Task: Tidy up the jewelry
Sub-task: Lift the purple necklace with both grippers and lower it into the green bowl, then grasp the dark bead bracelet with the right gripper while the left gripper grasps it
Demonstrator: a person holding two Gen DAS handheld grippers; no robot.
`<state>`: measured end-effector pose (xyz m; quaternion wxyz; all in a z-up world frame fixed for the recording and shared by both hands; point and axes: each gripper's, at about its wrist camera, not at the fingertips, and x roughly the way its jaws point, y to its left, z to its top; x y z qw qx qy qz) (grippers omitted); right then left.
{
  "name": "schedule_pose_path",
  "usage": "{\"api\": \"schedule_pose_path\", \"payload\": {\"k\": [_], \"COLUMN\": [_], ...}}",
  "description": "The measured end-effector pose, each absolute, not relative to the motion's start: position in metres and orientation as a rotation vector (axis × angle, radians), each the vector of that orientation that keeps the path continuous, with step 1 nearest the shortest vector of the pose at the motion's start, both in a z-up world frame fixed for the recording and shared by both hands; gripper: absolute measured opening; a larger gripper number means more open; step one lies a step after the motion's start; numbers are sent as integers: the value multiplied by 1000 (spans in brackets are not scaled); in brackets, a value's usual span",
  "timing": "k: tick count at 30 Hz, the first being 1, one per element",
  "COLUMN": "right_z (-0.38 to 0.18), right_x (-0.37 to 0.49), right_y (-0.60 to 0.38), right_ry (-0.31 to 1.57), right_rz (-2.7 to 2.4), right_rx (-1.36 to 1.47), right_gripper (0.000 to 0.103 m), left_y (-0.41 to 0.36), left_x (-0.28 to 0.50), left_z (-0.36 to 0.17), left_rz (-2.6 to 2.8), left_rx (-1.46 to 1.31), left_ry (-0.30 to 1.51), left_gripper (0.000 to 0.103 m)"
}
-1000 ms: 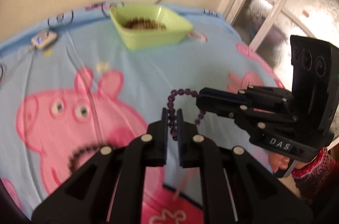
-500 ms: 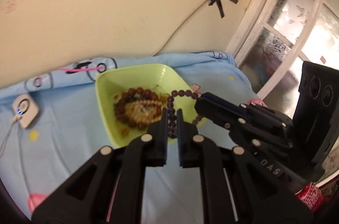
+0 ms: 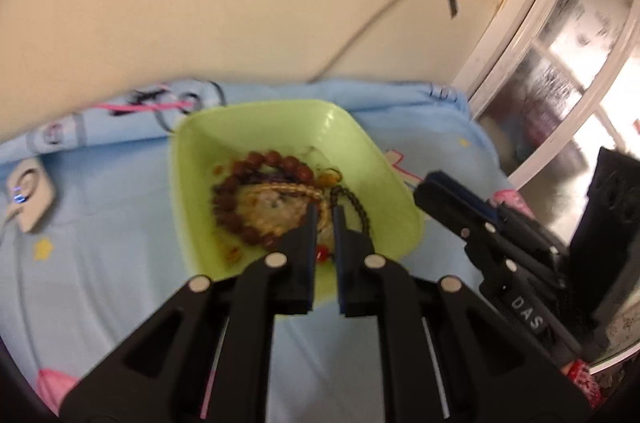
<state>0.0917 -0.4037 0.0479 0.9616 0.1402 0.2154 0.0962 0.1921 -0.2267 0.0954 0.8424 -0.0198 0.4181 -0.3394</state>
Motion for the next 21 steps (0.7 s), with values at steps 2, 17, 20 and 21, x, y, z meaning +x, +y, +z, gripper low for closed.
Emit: {"api": "schedule_pose_path", "payload": {"k": [2, 17, 20, 21], "right_z": [50, 3, -1, -2], "right_x": [72, 20, 16, 16], "right_y": [-394, -236, -215, -209], "right_ry": [425, 744, 773, 778], "right_rz": [254, 579, 596, 595], "right_rx": [328, 201, 153, 138], "right_gripper": [0, 18, 17, 17], "left_y": [-202, -10, -10, -11], "left_x": [172, 67, 58, 56], "left_z": [108, 44, 33, 30], "left_rz": [-712, -459, -499, -504], "left_rx": [-57, -123, -121, -119], "left_ry": [846, 958, 981, 987], "left_gripper": [7, 7, 8, 19]}}
